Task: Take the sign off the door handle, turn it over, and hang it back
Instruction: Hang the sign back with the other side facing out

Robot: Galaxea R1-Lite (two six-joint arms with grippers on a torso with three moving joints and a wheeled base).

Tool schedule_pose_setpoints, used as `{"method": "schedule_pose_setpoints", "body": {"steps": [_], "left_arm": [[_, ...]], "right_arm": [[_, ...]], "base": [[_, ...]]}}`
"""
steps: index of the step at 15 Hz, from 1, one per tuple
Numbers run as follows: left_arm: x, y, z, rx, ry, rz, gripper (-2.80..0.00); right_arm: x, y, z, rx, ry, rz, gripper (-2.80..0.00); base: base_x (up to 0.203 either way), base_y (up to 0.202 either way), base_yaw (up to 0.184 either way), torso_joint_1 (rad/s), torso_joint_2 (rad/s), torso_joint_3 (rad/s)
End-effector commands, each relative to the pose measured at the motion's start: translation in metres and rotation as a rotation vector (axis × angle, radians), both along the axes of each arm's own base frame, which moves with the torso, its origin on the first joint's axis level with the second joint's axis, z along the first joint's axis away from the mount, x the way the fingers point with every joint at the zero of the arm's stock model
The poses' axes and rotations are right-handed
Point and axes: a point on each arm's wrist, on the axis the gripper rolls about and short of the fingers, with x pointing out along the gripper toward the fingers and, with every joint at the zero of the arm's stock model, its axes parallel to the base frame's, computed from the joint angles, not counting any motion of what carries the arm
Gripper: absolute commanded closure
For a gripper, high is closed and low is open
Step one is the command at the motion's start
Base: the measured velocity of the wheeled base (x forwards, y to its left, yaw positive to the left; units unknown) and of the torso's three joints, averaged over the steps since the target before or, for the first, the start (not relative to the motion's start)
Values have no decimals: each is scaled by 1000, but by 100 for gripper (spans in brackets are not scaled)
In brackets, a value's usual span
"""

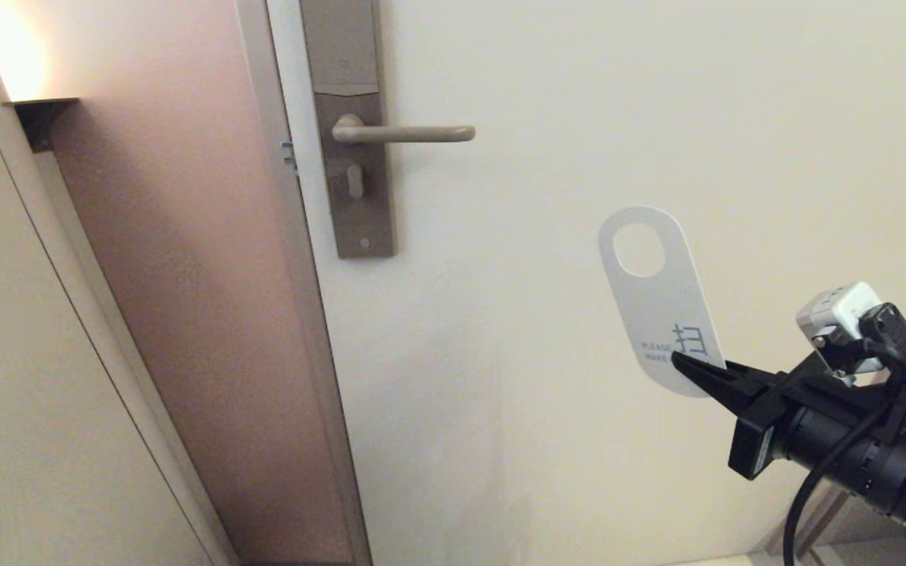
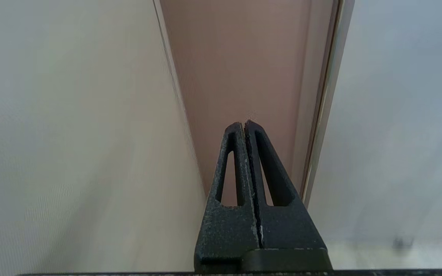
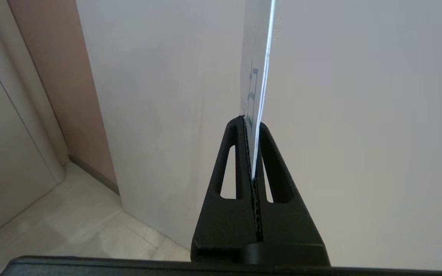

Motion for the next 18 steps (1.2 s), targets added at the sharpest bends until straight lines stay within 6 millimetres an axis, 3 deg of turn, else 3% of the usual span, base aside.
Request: {"method": "schedule_pose_setpoints", "body": {"steps": [1,7,18], "left_arm": [[1,0,4,-33,-36,0,0],[0,1,-6,-7,66,33,0],[0,2,-5,175,88,70,0]], "right_arm": [[0,0,-1,-1,0,0,0],[1,0,-1,-1,2,0,0],[2,1,-1,-1,2,2,0]], "base": [[0,0,0,0,0,0],[0,0,0,0,0,0],[0,0,0,0,0,0]]}}
